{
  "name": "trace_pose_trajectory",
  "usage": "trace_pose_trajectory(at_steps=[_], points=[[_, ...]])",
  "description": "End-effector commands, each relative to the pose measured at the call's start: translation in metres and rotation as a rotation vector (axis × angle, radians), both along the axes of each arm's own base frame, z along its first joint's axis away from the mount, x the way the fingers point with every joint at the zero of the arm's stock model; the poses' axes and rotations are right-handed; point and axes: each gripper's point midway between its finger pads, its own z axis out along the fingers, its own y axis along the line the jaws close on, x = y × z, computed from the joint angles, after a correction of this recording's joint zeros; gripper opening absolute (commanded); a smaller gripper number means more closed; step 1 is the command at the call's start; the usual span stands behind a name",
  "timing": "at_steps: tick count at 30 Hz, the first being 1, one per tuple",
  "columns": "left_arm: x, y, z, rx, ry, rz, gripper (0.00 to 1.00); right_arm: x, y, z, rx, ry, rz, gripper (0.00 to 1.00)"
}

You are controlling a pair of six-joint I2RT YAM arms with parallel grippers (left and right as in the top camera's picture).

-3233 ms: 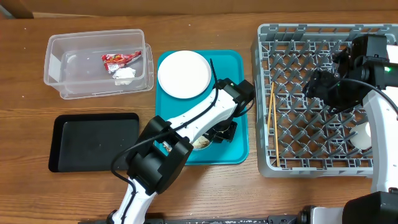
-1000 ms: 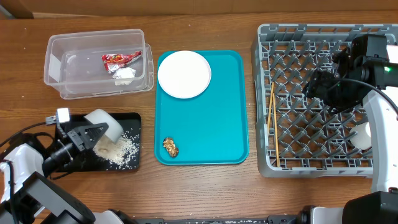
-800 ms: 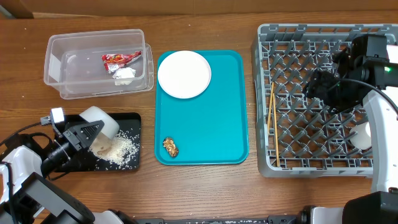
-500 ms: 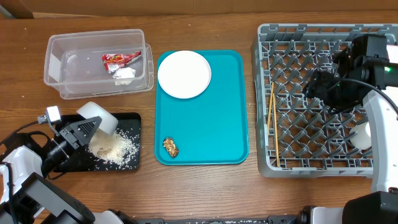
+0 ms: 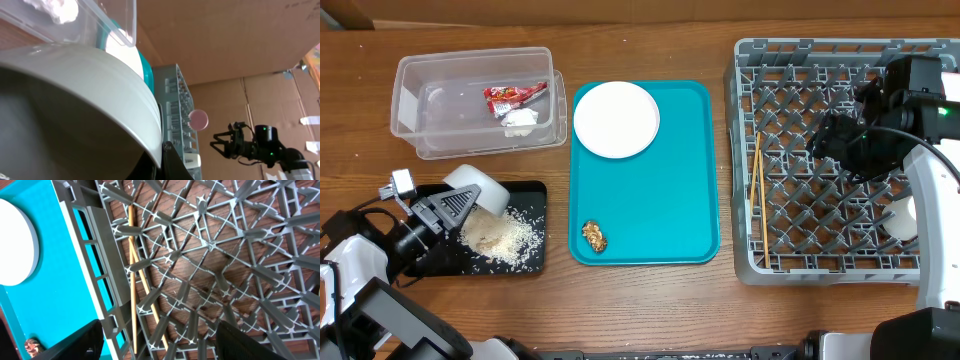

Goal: Sort waste into correct bins and load items into the dishwasher
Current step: 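Carry the bowl left and tip the rice onto the black tray, then set the empty white bowl back on the teal tray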

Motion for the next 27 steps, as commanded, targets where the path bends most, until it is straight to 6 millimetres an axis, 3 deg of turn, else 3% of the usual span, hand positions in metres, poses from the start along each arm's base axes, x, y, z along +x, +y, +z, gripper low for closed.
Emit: trace_pose_trajectory(at_steps=[1, 3, 8, 10, 12, 13, 15, 17, 20, 22, 25, 27], points=[[0.006, -0.018, 0.017, 0.055, -0.023, -0.072, 0.04, 0.002, 0.001, 0.008, 0.003, -0.029, 0.007, 0.73], [0.01, -0.034, 0.023, 0.147, 0.004, -0.147, 0.04, 0.002, 0.001, 0.008, 0.003, -0.029, 0.007, 0.74], [0.038, -0.097, 0.044, 0.403, 0.035, -0.349, 0.04, 0.003, 0.001, 0.008, 0.002, -0.032, 0.007, 0.73], [0.052, -0.137, 0.047, 0.503, 0.023, -0.422, 0.04, 0.003, 0.001, 0.008, 0.002, -0.032, 0.007, 0.73], [0.06, -0.169, 0.042, 0.592, 0.017, -0.456, 0.04, 0.003, 0.001, 0.008, 0.002, -0.032, 0.007, 0.73], [0.062, -0.195, 0.035, 0.658, 0.014, -0.483, 0.04, 0.003, 0.001, 0.008, 0.002, -0.032, 0.007, 0.73], [0.058, -0.248, 0.016, 0.763, 0.001, -0.557, 0.04, 0.003, 0.001, 0.008, 0.002, -0.032, 0.007, 0.73], [0.05, -0.279, -0.003, 0.829, 0.006, -0.615, 0.04, 0.003, 0.001, 0.008, 0.003, -0.031, 0.007, 0.73], [0.036, -0.307, -0.033, 0.912, 0.029, -0.692, 0.04, 0.003, 0.001, 0.008, 0.002, -0.031, 0.007, 0.73], [0.031, -0.315, -0.058, 0.99, 0.062, -0.721, 0.04, 0.003, 0.001, 0.008, 0.003, -0.031, 0.007, 0.73], [0.033, -0.311, -0.085, 1.114, 0.105, -0.709, 0.04, 0.002, 0.001, 0.008, 0.003, -0.029, 0.006, 0.73], [0.037, -0.305, -0.09, 1.17, 0.111, -0.687, 0.04, 0.002, 0.001, 0.008, 0.003, -0.028, 0.006, 0.73]])
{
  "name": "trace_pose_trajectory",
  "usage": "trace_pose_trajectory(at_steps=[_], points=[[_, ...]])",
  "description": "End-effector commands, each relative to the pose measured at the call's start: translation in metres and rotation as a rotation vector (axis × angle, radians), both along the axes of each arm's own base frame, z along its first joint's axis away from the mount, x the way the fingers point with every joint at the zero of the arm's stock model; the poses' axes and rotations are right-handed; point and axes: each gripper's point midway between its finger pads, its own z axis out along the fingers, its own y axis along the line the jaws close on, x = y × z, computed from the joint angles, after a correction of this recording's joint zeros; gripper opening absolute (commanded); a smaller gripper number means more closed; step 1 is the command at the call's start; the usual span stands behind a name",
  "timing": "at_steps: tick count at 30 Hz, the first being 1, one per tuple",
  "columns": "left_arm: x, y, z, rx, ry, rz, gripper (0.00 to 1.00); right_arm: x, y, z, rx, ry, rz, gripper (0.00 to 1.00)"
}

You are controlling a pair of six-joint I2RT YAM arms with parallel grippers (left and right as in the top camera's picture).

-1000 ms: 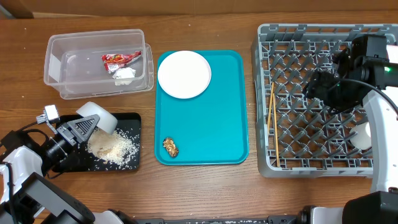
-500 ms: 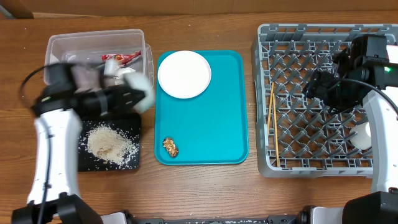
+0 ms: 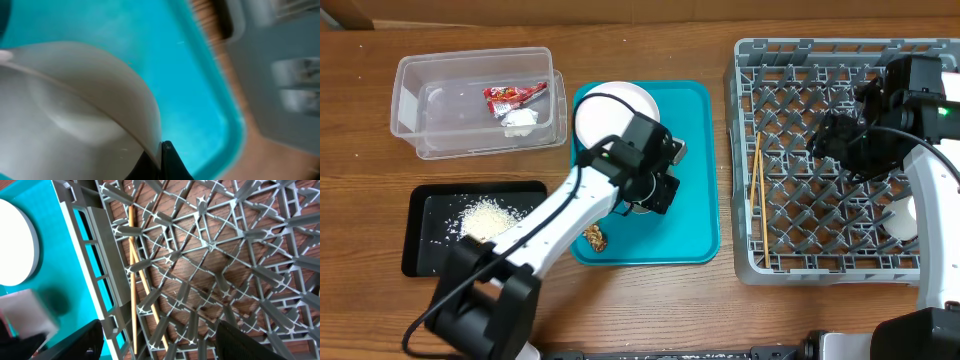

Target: Sort waste into correct bins and load items into the dishwasher

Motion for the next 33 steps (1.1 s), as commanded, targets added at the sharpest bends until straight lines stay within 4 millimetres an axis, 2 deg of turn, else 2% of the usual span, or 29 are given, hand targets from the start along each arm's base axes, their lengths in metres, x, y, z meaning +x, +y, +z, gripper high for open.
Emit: trace_pose_trajectory(at_steps=[1, 3, 4, 5, 6, 7, 9, 10, 12, 13, 14, 16, 17, 19, 20, 22, 26, 27, 31, 33], points=[[0.018, 0.02, -0.01, 0.143, -0.082, 0.064, 0.04, 0.002, 0.001, 0.008, 0.004, -0.027, 0.006, 0.73], [0.019, 0.02, -0.01, 0.144, -0.085, 0.065, 0.07, 0.002, 0.001, 0.008, 0.004, -0.027, 0.006, 0.73], [0.019, 0.02, -0.01, 0.144, -0.084, 0.065, 0.14, 0.002, 0.001, 0.008, 0.004, -0.027, 0.006, 0.73], [0.018, 0.02, -0.01, 0.144, -0.084, 0.065, 0.25, 0.002, 0.001, 0.008, 0.004, -0.027, 0.006, 0.73], [0.019, 0.019, -0.008, 0.139, -0.085, 0.064, 0.45, 0.002, 0.001, 0.008, 0.004, -0.027, 0.006, 0.73], [0.018, 0.02, -0.005, 0.142, -0.082, 0.064, 0.54, 0.002, 0.001, 0.008, 0.004, -0.027, 0.006, 0.73], [0.019, 0.02, 0.002, 0.144, -0.074, 0.07, 0.61, 0.002, 0.001, 0.008, 0.004, -0.026, 0.006, 0.73], [0.018, 0.021, 0.008, 0.149, -0.067, 0.073, 0.61, 0.002, 0.001, 0.008, 0.004, -0.026, 0.006, 0.74], [0.017, 0.025, 0.018, 0.162, -0.048, 0.082, 0.6, 0.002, 0.001, 0.008, 0.003, -0.026, 0.006, 0.74], [0.016, 0.036, 0.026, 0.196, -0.016, 0.144, 0.57, 0.002, 0.001, 0.008, 0.003, -0.026, 0.006, 0.73], [0.014, 0.055, 0.031, 0.252, 0.022, 0.23, 0.49, 0.002, 0.001, 0.008, 0.003, -0.026, 0.006, 0.74], [0.008, 0.087, 0.038, 0.331, 0.073, 0.387, 0.4, 0.002, 0.001, 0.008, 0.003, -0.026, 0.007, 0.74], [0.0, 0.11, 0.043, 0.367, 0.112, 0.491, 0.33, 0.002, 0.001, 0.008, 0.003, -0.026, 0.006, 0.74], [-0.009, 0.137, 0.051, 0.407, 0.139, 0.599, 0.13, 0.002, 0.001, 0.008, 0.003, -0.026, 0.007, 0.74], [-0.014, 0.158, 0.058, 0.427, 0.146, 0.683, 0.05, 0.002, 0.001, 0.008, 0.003, -0.027, 0.007, 0.73], [-0.025, 0.185, 0.067, 0.426, 0.155, 0.787, 0.04, 0.002, 0.001, 0.008, 0.003, -0.027, 0.007, 0.74], [-0.061, 0.218, 0.075, 0.389, 0.201, 0.937, 0.04, 0.002, 0.001, 0.008, 0.003, -0.027, 0.007, 0.74], [-0.081, 0.231, 0.072, 0.39, 0.23, 1.014, 0.04, 0.002, 0.001, 0.008, 0.003, -0.027, 0.007, 0.74], [-0.12, 0.261, 0.054, 0.412, 0.262, 1.229, 0.04, 0.002, 0.001, 0.008, 0.003, -0.027, 0.006, 0.74], [-0.133, 0.27, 0.042, 0.412, 0.287, 1.323, 0.04, 0.002, 0.001, 0.008, 0.003, -0.027, 0.007, 0.74]])
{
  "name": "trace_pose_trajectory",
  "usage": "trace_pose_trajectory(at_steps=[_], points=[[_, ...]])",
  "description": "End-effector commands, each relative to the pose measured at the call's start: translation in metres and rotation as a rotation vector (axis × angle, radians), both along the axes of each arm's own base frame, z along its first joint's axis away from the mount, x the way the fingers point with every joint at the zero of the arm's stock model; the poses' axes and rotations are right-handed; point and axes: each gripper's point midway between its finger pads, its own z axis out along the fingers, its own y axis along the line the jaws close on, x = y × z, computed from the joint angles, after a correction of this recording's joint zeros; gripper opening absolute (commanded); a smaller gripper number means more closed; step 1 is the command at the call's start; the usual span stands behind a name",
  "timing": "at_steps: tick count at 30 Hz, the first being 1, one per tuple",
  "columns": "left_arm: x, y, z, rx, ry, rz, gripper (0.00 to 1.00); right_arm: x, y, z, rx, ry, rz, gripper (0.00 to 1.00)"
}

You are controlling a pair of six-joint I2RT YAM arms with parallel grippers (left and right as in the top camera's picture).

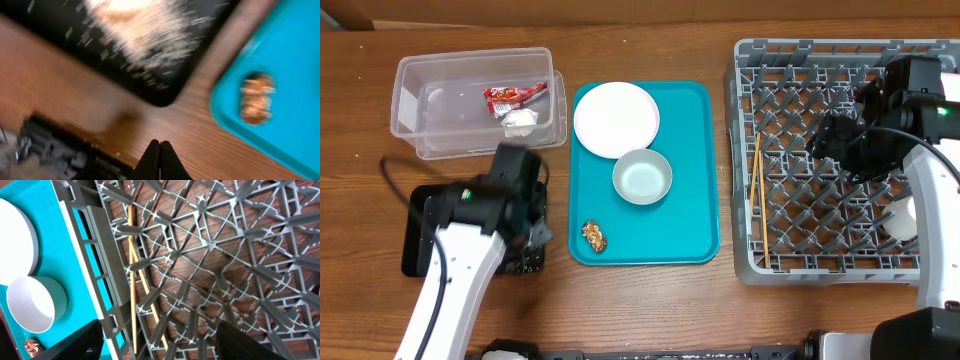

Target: Sort waste into correct bins and load items into the dishwasher

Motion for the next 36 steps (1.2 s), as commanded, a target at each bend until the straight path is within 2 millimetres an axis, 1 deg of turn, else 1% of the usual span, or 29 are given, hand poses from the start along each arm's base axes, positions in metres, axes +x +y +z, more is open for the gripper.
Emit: trace_pose_trajectory(at_steps=[1, 5, 6, 10, 12, 14, 18, 23, 25, 29, 31, 32, 36], points=[[-0.021, 0.022, -0.018, 0.041, -0.01, 0.231, 0.04, 0.002, 0.001, 0.008, 0.003, -0.029, 0.007, 0.74], [-0.039, 0.043, -0.044, 0.046, 0.042, 0.369, 0.04, 0.002, 0.001, 0.008, 0.003, -0.03, 0.007, 0.74], [-0.046, 0.049, -0.051, 0.047, 0.057, 0.435, 0.04, 0.002, 0.001, 0.008, 0.003, -0.029, 0.007, 0.74], [-0.064, 0.066, -0.065, 0.038, 0.087, 0.63, 0.04, 0.002, 0.001, 0.008, 0.003, -0.03, 0.007, 0.74], [-0.069, 0.071, -0.068, 0.038, 0.095, 0.669, 0.04, 0.002, 0.001, 0.008, 0.003, -0.03, 0.007, 0.74], [-0.069, 0.076, -0.071, 0.037, 0.087, 0.702, 0.04, 0.002, 0.001, 0.008, 0.003, -0.03, 0.007, 0.74], [-0.06, 0.082, -0.089, 0.033, 0.034, 0.723, 0.04, 0.002, 0.001, 0.008, 0.003, -0.029, 0.007, 0.74], [-0.052, 0.085, -0.108, 0.036, 0.042, 0.722, 0.04, 0.002, 0.001, 0.008, 0.003, -0.029, 0.007, 0.74], [-0.043, 0.087, -0.114, 0.031, 0.028, 0.722, 0.04, 0.002, 0.001, 0.008, 0.003, -0.029, 0.007, 0.74], [-0.015, 0.092, -0.129, 0.003, -0.038, 0.693, 0.04, 0.002, 0.001, 0.008, 0.003, -0.029, 0.007, 0.74], [-0.007, 0.092, -0.132, -0.011, -0.058, 0.685, 0.04, 0.002, 0.001, 0.008, 0.003, -0.028, 0.007, 0.74], [0.001, 0.089, -0.133, -0.046, -0.079, 0.667, 0.04, 0.002, 0.001, 0.008, 0.003, -0.029, 0.007, 0.74], [0.013, 0.091, -0.133, -0.055, -0.126, 0.664, 0.04, 0.002, 0.001, 0.008, 0.003, -0.028, 0.007, 0.74]])
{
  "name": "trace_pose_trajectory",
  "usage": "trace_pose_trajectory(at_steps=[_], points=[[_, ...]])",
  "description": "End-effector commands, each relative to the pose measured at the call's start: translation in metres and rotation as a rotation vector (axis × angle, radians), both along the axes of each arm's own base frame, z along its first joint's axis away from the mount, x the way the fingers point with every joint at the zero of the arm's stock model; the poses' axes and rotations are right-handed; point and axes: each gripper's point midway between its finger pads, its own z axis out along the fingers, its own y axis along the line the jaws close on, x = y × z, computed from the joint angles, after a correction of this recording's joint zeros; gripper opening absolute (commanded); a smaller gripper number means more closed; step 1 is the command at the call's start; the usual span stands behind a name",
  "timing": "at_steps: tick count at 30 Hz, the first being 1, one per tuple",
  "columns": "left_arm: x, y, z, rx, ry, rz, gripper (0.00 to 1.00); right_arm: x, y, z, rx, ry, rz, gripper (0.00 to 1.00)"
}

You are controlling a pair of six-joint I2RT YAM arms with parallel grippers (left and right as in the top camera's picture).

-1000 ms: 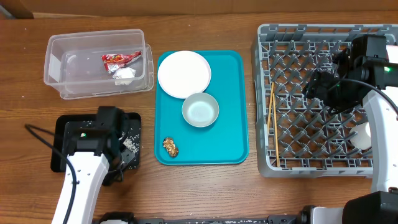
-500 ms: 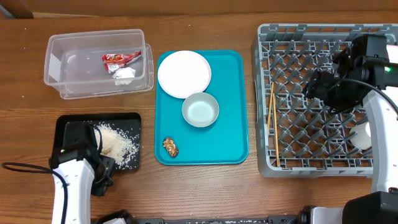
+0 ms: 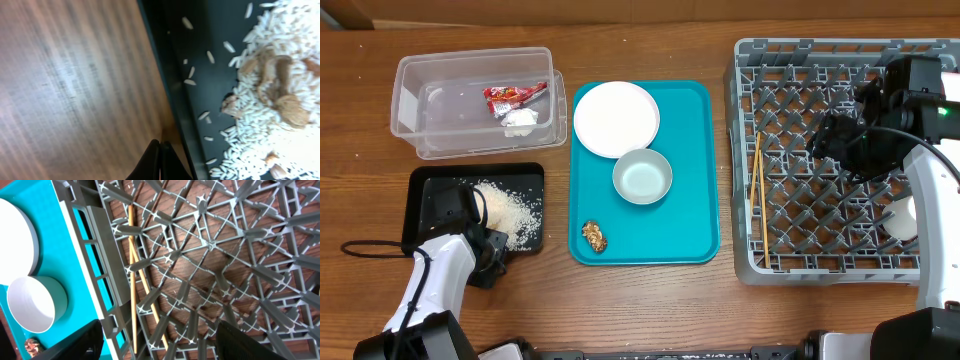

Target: Sort waste into correct bins and load items into the dishwasher

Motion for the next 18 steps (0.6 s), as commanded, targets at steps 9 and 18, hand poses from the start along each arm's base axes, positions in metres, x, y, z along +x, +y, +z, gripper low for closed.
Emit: trace_pose_trajectory(at_steps=[9, 18], points=[[0.029, 0.007, 0.003, 0.029, -0.105, -0.083, 0.04, 0.001, 0.001, 0.008, 0.003, -0.025, 0.007, 0.74], [0.053, 0.018, 0.011, 0.096, -0.189, -0.151, 0.06, 0.001, 0.001, 0.008, 0.003, -0.025, 0.007, 0.74]])
